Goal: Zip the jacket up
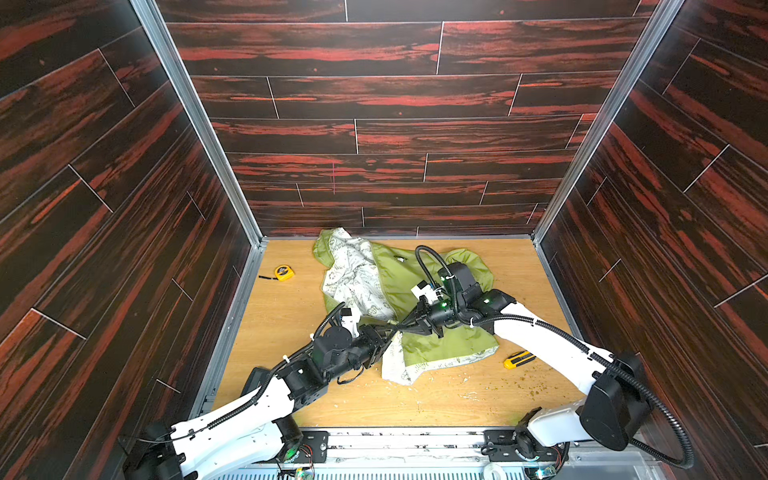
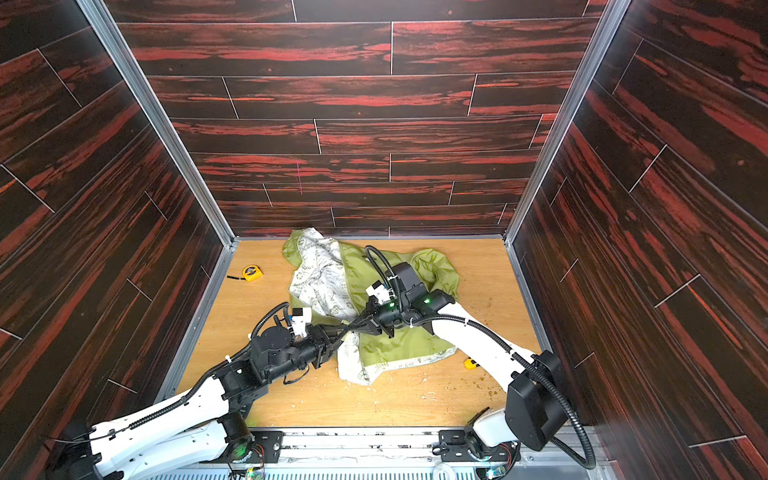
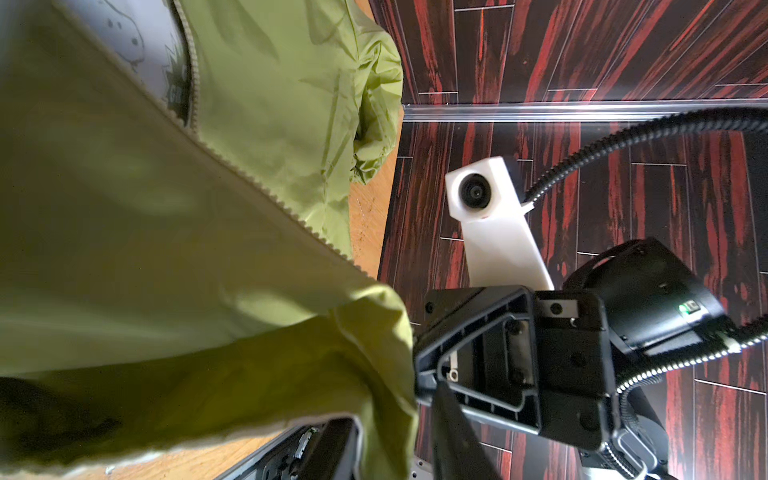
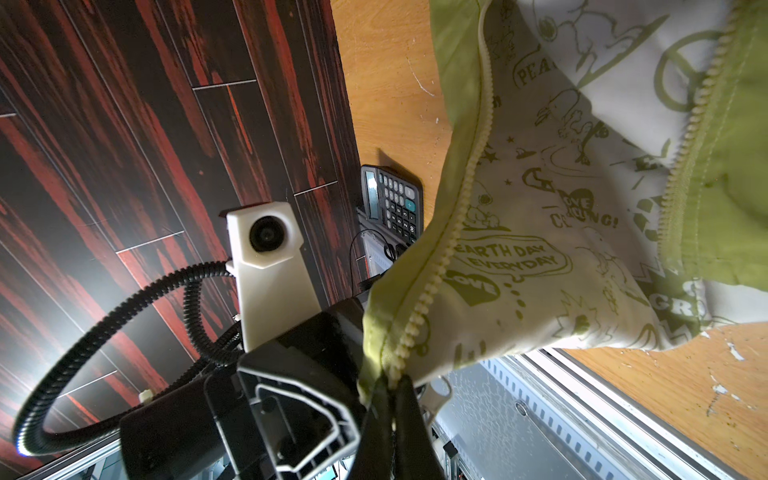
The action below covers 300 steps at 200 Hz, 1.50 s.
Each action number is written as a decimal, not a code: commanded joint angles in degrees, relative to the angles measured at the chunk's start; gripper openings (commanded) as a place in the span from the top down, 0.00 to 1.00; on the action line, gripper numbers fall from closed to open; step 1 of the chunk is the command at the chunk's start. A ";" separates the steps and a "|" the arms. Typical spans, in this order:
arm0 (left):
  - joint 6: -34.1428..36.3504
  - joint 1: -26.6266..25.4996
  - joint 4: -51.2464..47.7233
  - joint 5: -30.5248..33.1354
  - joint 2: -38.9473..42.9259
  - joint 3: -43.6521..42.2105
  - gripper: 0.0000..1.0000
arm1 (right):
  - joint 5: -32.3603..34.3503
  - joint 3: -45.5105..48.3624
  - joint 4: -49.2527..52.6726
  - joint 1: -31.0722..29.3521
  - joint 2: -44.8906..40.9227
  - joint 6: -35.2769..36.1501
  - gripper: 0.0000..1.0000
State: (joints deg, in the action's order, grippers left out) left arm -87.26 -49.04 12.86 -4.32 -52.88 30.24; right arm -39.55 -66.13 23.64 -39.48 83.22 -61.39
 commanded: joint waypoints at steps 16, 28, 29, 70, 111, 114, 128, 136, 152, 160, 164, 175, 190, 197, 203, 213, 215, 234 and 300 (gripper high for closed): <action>1.39 0.02 0.39 -1.98 -1.33 2.02 0.78 | 0.48 -1.81 1.56 -0.43 -2.18 0.74 1.00; 1.34 0.04 0.45 -2.16 -1.59 2.02 0.81 | 0.52 -1.81 1.51 -0.49 -2.17 0.67 1.00; 1.37 -0.03 0.47 -2.17 -1.60 2.02 0.82 | 0.52 -1.81 1.50 -0.46 -2.18 0.71 1.00; 1.65 0.06 1.02 -3.98 -1.95 1.93 0.89 | 0.60 -2.22 1.59 -0.45 -1.83 0.84 1.00; 1.75 0.04 0.93 -4.87 -2.14 1.67 0.89 | 0.55 -3.38 1.61 -0.43 -1.22 0.99 1.00; 1.82 0.05 0.94 -4.76 -2.18 1.60 0.89 | 0.52 -3.39 1.62 -0.45 -1.21 1.00 1.00; 1.83 0.03 0.97 -4.88 -2.26 1.58 0.89 | 0.35 -3.53 1.67 -0.42 -1.04 1.00 1.00; 1.86 0.03 1.06 -4.94 -2.28 1.58 0.89 | 0.42 -3.57 1.62 -0.43 -1.00 1.00 1.00; 1.99 0.02 1.28 -5.25 -2.49 1.54 0.88 | 0.19 -3.48 1.63 -0.47 -0.87 1.00 1.00; 2.00 0.04 1.28 -5.25 -2.57 1.48 0.87 | 0.10 -3.49 1.52 -0.46 -0.77 1.00 1.00; 1.93 0.02 1.31 -5.26 -2.57 1.44 0.87 | 0.10 -3.59 1.50 -0.48 -0.73 1.00 1.00; 1.96 0.06 1.58 -5.30 -2.56 1.34 0.85 | 0.20 -3.68 1.50 -0.46 -0.65 1.00 1.00; 1.93 0.08 2.01 -5.39 -2.66 1.22 0.83 | 0.16 -3.83 1.42 -0.43 -0.52 1.00 1.00; 2.06 -0.03 2.16 -5.42 -2.73 1.31 0.82 | 0.16 -3.83 1.41 -0.45 -0.44 1.00 1.00; 2.08 0.04 2.12 -5.49 -2.75 1.40 0.82 | 0.02 -3.83 1.41 -0.42 -0.38 1.00 1.00; 2.10 0.06 1.99 -5.39 -2.84 1.40 0.83 | 0.02 -3.95 1.41 -0.47 -0.43 1.01 1.00; 2.10 0.03 1.99 -5.40 -2.84 1.40 0.83 | -0.02 -3.93 1.41 -0.45 -0.43 1.01 1.00; 2.14 0.00 2.17 -5.58 -3.18 1.49 0.84 | -0.06 -4.01 1.41 -0.42 -0.32 1.00 1.00; 2.10 0.04 2.17 -5.77 -3.66 1.40 0.95 | -0.17 -4.45 1.41 -0.43 -0.16 1.15 1.00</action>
State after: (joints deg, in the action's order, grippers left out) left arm -85.36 -48.64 15.07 -8.16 -55.53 30.68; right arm -36.47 -67.79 27.11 -39.13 83.24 -60.58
